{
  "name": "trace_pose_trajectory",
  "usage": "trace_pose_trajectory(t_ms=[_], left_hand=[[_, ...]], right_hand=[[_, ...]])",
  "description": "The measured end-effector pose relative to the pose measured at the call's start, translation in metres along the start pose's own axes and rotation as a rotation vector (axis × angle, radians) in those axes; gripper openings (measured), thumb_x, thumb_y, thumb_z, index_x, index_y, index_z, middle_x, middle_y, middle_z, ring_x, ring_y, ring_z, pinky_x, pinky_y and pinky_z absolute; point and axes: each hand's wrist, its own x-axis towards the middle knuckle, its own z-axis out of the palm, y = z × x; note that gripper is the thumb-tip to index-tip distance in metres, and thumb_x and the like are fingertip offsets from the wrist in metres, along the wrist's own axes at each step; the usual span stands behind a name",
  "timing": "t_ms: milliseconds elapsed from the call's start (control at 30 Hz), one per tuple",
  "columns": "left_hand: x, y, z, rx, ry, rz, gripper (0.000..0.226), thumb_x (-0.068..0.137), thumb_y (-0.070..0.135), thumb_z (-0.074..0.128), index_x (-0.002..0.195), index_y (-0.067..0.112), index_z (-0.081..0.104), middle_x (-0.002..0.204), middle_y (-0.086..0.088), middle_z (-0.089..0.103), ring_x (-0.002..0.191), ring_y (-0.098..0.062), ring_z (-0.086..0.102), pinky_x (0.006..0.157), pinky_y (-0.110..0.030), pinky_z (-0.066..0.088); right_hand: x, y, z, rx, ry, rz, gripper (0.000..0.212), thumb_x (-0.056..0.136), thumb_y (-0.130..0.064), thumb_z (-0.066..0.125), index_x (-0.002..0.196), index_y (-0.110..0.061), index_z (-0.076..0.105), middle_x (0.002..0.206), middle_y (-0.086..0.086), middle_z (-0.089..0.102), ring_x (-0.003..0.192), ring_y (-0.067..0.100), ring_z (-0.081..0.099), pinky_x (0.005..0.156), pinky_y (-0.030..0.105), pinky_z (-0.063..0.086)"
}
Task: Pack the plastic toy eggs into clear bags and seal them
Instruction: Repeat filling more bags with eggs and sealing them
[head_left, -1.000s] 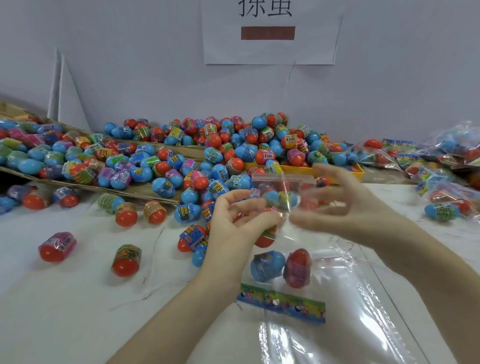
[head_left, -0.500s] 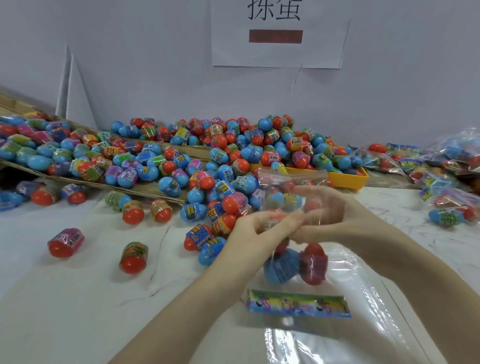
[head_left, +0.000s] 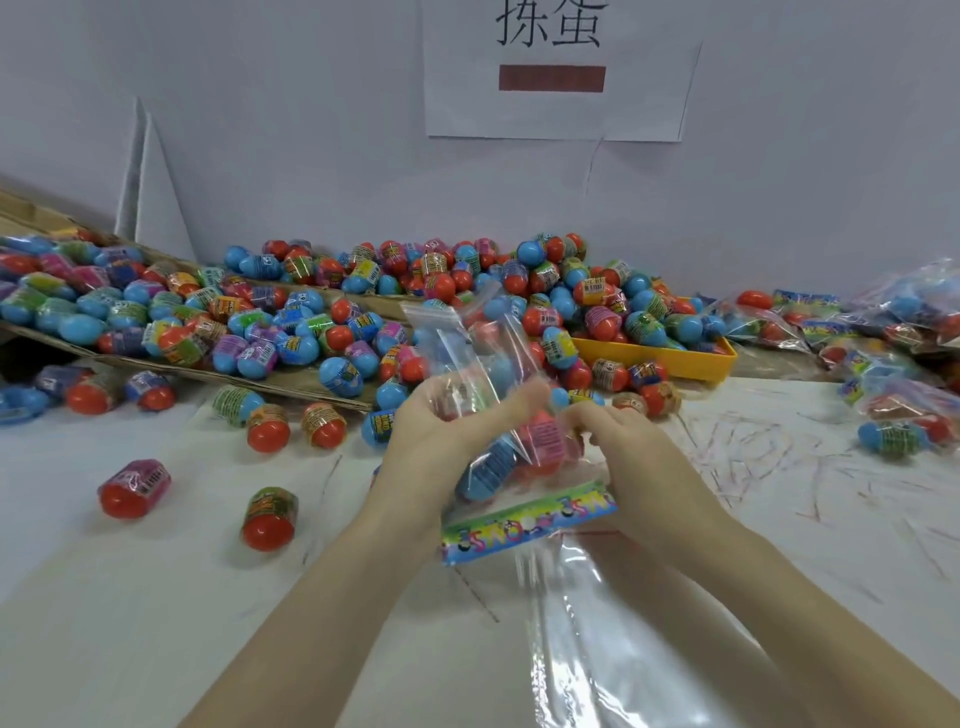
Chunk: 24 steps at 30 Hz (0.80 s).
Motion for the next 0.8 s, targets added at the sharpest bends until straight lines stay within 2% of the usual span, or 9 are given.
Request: trace_pose_trajectory(t_ms=[67,133,300,433,533,600,700,733,800], left_hand=[[-0.001,-0.003,0.002,0.074,-0.029,0.034,0.073,0.033,0.034,0.082,0.1,0.015,0.062,0.083,-0.002,0.074,0.076,-0.019,0.071,0.064,-0.03,0.056],[-0.003,-0.004,0.005,0.13,-0.062,0.093,0.068,0.037,0.027,0.082,0.1,0.016,0.059,0.081,0.0,0.074,0.075,-0.015,0.071,0.063,-0.023,0.056],[-0.008,-0.01,0.012,0.252,-0.101,0.258,0.057,0.041,0.027,0.082,0.092,0.031,0.055,0.079,0.008,0.073,0.071,-0.006,0.069,0.061,-0.014,0.052],[-0.012,-0.019,0.019,0.269,-0.071,0.304,0.054,0.052,0.011,0.086,0.091,0.034,0.056,0.081,0.009,0.072,0.065,-0.007,0.069,0.056,-0.013,0.051],[-0.015,-0.024,0.023,0.313,-0.027,0.329,0.056,0.053,0.017,0.088,0.092,0.04,0.055,0.082,0.006,0.071,0.064,-0.012,0.069,0.057,-0.025,0.056],[-0.017,-0.027,0.026,0.437,0.008,0.37,0.059,0.053,0.028,0.088,0.095,0.046,0.05,0.084,0.01,0.069,0.07,-0.012,0.068,0.064,-0.036,0.058],[-0.021,-0.03,0.029,0.603,0.037,0.466,0.057,0.054,0.038,0.081,0.096,0.049,0.045,0.088,0.021,0.064,0.073,-0.002,0.065,0.071,-0.031,0.055],[-0.021,-0.031,0.029,0.638,0.046,0.492,0.055,0.054,0.04,0.08,0.094,0.05,0.045,0.088,0.023,0.062,0.074,-0.001,0.064,0.071,-0.029,0.054],[-0.022,-0.032,0.03,0.672,0.057,0.526,0.054,0.056,0.04,0.083,0.093,0.049,0.045,0.091,0.026,0.06,0.075,-0.001,0.063,0.069,-0.024,0.052]], right_hand=[[0.001,0.0,-0.001,0.022,0.058,0.028,0.044,0.075,-0.009,0.066,0.114,-0.02,0.047,0.106,-0.003,0.057,0.096,0.02,0.049,0.082,0.034,0.039],[0.002,0.002,-0.006,0.079,0.129,0.072,0.044,0.079,-0.014,0.065,0.119,-0.017,0.048,0.101,-0.003,0.053,0.094,0.02,0.052,0.082,0.034,0.042],[0.005,0.013,-0.04,0.369,0.432,0.249,0.044,0.083,-0.017,0.063,0.125,-0.022,0.053,0.101,-0.002,0.049,0.087,0.014,0.053,0.081,0.022,0.041],[-0.003,0.005,-0.071,0.701,0.683,0.199,0.028,0.077,-0.025,0.072,0.1,-0.036,0.059,0.095,-0.009,0.064,0.086,0.006,0.058,0.073,0.015,0.045],[-0.012,-0.014,-0.084,0.912,0.727,0.081,0.027,0.063,-0.03,0.075,0.086,-0.033,0.06,0.083,-0.013,0.069,0.082,0.01,0.063,0.078,0.03,0.049],[-0.017,-0.025,-0.086,0.921,0.654,0.016,0.029,0.06,-0.034,0.073,0.085,-0.03,0.059,0.083,-0.012,0.069,0.085,0.013,0.064,0.081,0.038,0.047],[-0.021,-0.035,-0.083,0.724,0.535,-0.079,0.036,0.061,-0.039,0.068,0.094,-0.037,0.053,0.085,-0.02,0.067,0.09,0.001,0.062,0.089,0.026,0.042],[-0.022,-0.037,-0.082,0.616,0.517,-0.097,0.038,0.062,-0.042,0.068,0.097,-0.04,0.052,0.087,-0.022,0.064,0.093,0.001,0.06,0.092,0.028,0.041],[-0.022,-0.038,-0.082,0.42,0.519,-0.103,0.04,0.06,-0.046,0.071,0.096,-0.042,0.054,0.089,-0.027,0.058,0.097,0.008,0.054,0.092,0.045,0.04]])
